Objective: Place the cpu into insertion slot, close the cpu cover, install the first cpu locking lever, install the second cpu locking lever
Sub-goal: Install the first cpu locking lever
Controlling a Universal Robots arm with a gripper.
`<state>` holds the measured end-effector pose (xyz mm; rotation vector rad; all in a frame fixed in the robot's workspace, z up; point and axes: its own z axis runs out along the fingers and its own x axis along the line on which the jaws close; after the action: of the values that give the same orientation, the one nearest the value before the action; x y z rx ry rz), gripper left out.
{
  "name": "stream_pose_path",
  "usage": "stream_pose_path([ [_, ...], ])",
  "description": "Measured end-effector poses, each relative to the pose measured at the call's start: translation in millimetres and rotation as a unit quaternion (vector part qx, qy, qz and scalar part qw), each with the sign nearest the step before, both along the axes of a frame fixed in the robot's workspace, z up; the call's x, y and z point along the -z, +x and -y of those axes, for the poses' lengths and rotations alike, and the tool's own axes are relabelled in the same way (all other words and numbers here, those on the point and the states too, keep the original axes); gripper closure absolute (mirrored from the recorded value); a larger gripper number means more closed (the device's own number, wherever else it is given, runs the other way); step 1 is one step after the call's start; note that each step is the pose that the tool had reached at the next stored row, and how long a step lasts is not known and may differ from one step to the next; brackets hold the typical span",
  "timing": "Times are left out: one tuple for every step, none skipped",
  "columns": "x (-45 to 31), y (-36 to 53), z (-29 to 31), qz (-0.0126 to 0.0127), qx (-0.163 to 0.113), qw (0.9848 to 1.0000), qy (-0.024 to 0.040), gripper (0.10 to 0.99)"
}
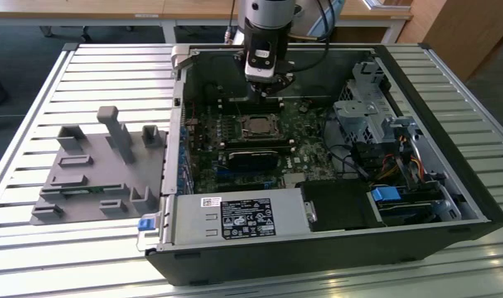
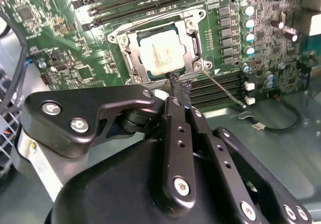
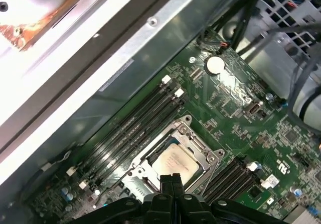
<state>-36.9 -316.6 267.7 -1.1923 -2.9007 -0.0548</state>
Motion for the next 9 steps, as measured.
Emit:
stream_pose_path([
  [0.0, 0.0, 0.0, 0.0000, -0.007, 1.0000, 0.0000, 0.980],
  [0.0, 0.0, 0.0, 0.0000, -0.014, 0.9999, 0.0000, 0.980],
  [0.0, 0.0, 0.0, 0.0000, -0.021, 0.9998, 0.0000, 0.980],
  [0.0, 0.0, 0.0, 0.0000, -0.028, 0.9996, 0.0000, 0.980],
  [0.0, 0.0, 0.0, 0.0000, -0.035, 0.9994, 0.0000, 0.980],
  [0.0, 0.0, 0.0, 0.0000, -0.042, 0.9991, 0.0000, 0.980],
  [0.0, 0.0, 0.0, 0.0000, -0.049, 0.9988, 0.0000, 0.980],
  [0.0, 0.0, 0.0, 0.0000, -0.056, 0.9984, 0.0000, 0.980],
  [0.0, 0.0, 0.0, 0.0000, -0.064, 0.9980, 0.0000, 0.980],
])
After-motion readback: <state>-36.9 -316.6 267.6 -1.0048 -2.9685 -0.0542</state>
